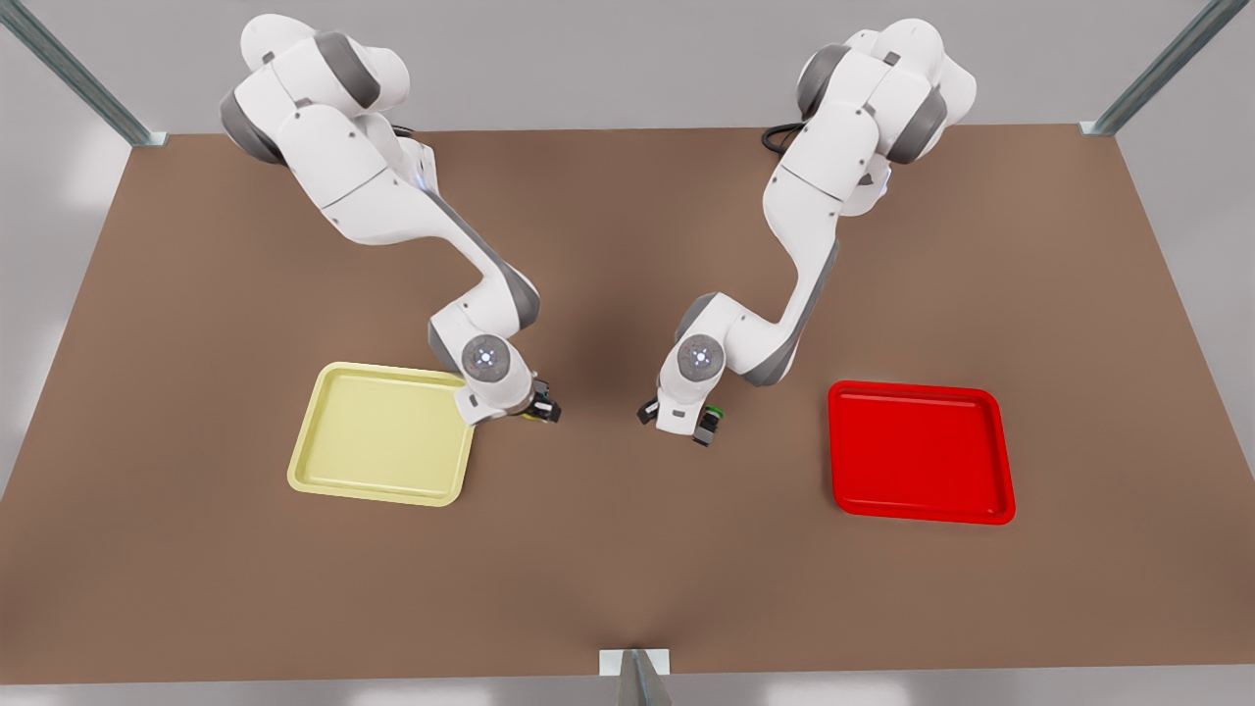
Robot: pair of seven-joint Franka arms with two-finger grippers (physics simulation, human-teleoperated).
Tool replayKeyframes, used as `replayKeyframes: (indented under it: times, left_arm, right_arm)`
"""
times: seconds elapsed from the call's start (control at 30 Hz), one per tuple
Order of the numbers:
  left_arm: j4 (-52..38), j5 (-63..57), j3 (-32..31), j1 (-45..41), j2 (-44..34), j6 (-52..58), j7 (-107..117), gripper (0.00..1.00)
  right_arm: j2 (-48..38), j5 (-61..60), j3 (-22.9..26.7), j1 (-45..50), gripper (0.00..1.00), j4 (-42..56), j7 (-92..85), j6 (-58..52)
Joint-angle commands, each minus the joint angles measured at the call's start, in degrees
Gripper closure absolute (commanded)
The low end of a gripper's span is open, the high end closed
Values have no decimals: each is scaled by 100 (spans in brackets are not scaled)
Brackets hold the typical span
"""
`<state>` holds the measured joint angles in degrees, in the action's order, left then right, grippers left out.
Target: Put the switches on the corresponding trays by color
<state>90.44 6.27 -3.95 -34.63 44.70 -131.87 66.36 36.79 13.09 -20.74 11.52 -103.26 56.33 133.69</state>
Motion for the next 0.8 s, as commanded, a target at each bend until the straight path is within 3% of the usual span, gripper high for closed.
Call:
replayKeyframes:
  times: [0.0, 0.17, 0.2, 0.23, 0.33, 0.47, 0.77]
  left_arm:
    - [0, -3, 9, 9, 4, -6, 0, 0]
    - [-18, 6, 35, 9, 57, -14, 0, 0]
    - [-18, 15, 35, 9, 57, -14, 18, 23]
    - [-27, 24, 44, 9, 48, -6, 18, 36]
    - [-79, 32, 44, 18, 30, 12, 18, 38]
    - [-71, 41, 44, 18, 39, 30, 18, 36]
    - [-79, 50, 44, 9, 30, 82, 18, 34]
  right_arm:
    - [-5, 1, 0, 0, 7, -27, 1, -19]
    - [-216, -8, -114, -44, 10, -440, 1, -36]
    - [-225, -8, -141, -44, 11, -502, 10, -36]
    - [-198, -8, -141, -44, 11, -511, 89, 16]
    - [-137, -8, -141, -9, 12, -493, 89, 52]
    - [-137, -17, -194, -36, 25, -590, 124, -19]
    - [-40, -17, -220, -44, 39, -581, 45, 34]
